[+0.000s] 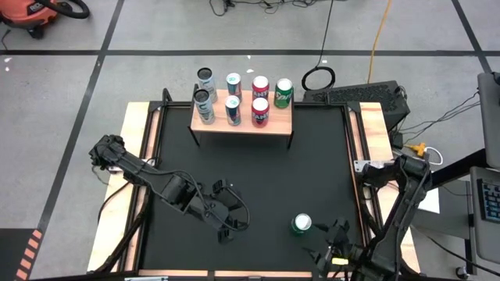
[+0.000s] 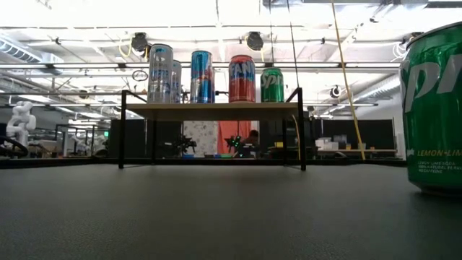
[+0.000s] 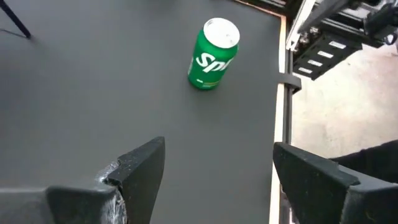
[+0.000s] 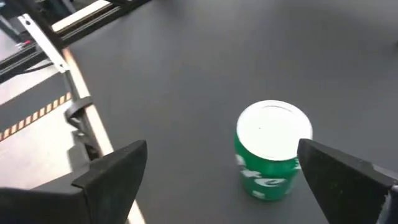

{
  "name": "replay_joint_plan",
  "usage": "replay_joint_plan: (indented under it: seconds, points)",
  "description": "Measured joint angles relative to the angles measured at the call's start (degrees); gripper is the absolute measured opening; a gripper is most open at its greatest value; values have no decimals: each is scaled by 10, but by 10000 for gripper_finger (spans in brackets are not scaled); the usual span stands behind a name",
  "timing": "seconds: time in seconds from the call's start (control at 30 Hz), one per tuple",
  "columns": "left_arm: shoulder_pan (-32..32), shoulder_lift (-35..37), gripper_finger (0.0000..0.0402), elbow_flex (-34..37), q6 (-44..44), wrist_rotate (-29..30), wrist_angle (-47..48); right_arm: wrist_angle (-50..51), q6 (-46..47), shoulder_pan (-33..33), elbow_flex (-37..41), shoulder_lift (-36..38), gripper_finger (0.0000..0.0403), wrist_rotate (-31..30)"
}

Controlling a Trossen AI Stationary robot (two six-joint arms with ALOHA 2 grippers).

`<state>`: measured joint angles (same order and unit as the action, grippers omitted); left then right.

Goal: Place canned beverage on shelf
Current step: Put the green soda can, aligned with the other green soda can on the shelf

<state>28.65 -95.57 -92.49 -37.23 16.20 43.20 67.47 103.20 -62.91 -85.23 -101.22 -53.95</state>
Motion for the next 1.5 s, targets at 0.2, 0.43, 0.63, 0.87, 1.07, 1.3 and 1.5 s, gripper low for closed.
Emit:
replay_joint_plan:
  seconds: [0.2,0.43,0.63,0.87,1.07,1.3,1.5]
  points:
    - [6,3,299,0,-19,-15,36,47,42,2,20,0,396,1]
    - [11,5,299,0,-44,-11,56,52,13,7,20,1,396,2]
    - [11,4,299,0,-60,-9,54,12,-114,16,16,4,396,16]
    - [11,4,299,0,-75,-7,54,-6,-166,19,13,4,394,41]
    - [11,4,299,0,-80,-7,55,25,-56,-1,33,4,394,-31]
    - [11,4,299,0,-89,-10,59,-42,-22,2,78,4,394,-45]
    - [11,4,299,0,-88,-12,59,-43,2,8,105,4,398,-44]
